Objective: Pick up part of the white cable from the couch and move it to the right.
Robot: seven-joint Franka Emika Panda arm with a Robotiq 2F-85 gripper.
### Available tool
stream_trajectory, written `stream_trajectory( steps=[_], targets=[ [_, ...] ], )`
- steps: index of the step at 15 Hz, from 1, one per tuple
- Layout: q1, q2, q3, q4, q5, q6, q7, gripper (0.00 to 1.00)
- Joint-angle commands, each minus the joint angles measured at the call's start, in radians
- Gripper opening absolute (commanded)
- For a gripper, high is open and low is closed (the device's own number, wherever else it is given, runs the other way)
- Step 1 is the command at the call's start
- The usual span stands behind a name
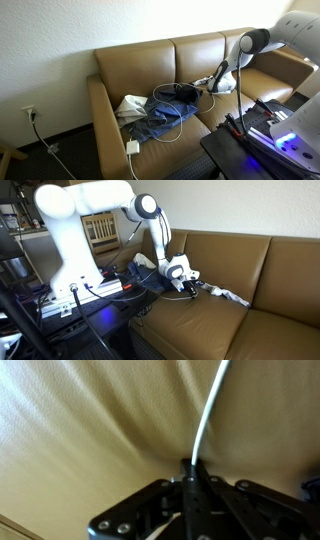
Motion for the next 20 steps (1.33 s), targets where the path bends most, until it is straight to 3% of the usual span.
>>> stream_trajectory(
  steps=[1,3,7,10,11,14,15,17,20],
  targets=[
    [0.017,0.039,-0.019,0.061,0.025,-0.114,0.011,0.01],
    [-0.014,-0.028,0.021,0.016,-0.006,-0.122,-0.027,0.01],
    [-0.016,-0.210,0.107,-0.150,-0.070,0.094,-0.108,0.01],
    [0.023,-0.291,0.152,-0.258,-0.143,0.270,-0.136,0.01],
    [0.047,-0.283,0.157,-0.157,-0.167,0.204,-0.137,0.01],
    [0.096,-0.315,0.207,-0.159,-0.246,0.228,-0.152,0.01],
    [0.115,-0.223,0.167,-0.091,-0.186,0.228,-0.115,0.01],
    [0.145,-0.223,0.173,-0.081,-0.169,0.217,-0.112,0.04],
    [0.130,-0.215,0.166,-0.080,-0.168,0.216,-0.112,0.01]
  ],
)
